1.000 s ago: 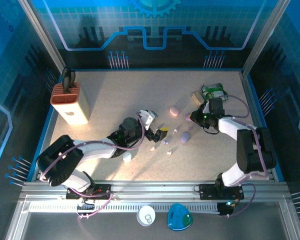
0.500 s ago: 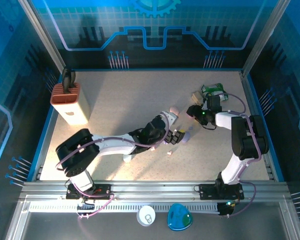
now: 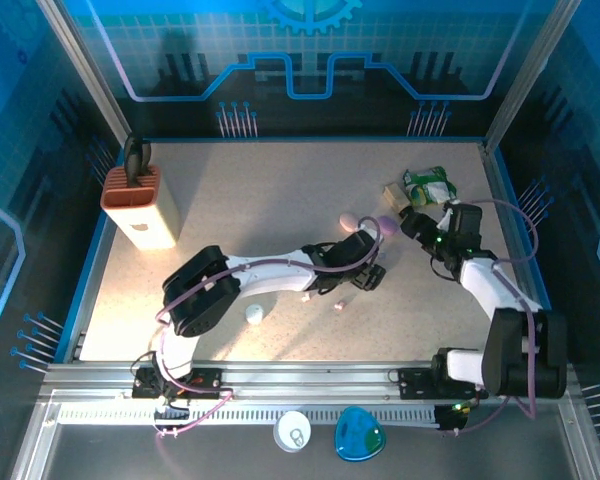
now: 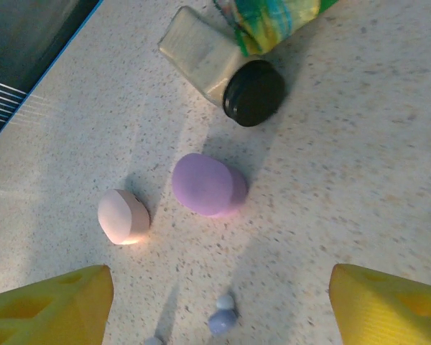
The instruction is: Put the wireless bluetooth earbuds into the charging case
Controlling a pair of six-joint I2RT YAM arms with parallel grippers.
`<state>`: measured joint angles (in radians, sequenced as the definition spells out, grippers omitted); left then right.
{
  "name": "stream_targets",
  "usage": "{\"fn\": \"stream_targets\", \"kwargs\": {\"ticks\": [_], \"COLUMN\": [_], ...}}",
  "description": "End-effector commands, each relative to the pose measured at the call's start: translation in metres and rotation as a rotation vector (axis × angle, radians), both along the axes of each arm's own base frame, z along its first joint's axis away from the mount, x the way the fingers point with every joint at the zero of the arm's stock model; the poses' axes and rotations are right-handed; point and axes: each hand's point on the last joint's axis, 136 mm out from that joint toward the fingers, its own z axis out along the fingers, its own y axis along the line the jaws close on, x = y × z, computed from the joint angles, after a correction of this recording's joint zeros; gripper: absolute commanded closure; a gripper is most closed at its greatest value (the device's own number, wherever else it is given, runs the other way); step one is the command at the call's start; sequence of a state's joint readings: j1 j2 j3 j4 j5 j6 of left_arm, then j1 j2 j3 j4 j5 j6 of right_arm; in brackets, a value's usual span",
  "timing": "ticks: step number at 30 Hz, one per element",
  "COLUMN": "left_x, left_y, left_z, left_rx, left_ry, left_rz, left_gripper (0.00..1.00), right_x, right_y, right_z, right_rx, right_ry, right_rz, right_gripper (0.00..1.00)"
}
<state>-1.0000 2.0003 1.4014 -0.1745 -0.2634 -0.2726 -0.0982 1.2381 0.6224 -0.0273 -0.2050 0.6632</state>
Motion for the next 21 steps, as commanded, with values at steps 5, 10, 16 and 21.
{"fn": "stream_targets", "kwargs": {"ticks": [5,10,16,21], "left_x": [-0.015,-0.014,0.007,0.01], "left_y": [-0.017,-0.024,-0.025,-0.033], "left_z": [-0.019,-0.027,-0.03,-0.039], "left_rx": [0.084,0.15,0.266,0.28], "left_ry": [0.205,0.25,0.193,0.214], "left_rz": [-0.007,-0.031,-0.017,-0.016], "left_gripper": [0.26,0.3,0.31,0.28], "right_x": [-0.044,-0.058,-0.065,-0.067], "right_y": [-0.007,-0.01,-0.009,-0.009], "right_z": [-0.001,0.001,0.001,-0.001], "right_rx": [-0.094,-0.122,-0.129,-0.135], "right_ry": [0.035,0.034,0.033,0.041], "right_rz": [0.025,0.019,0.029,0.033], "right_gripper": [0.21,0.21,0.21,0.21]}}
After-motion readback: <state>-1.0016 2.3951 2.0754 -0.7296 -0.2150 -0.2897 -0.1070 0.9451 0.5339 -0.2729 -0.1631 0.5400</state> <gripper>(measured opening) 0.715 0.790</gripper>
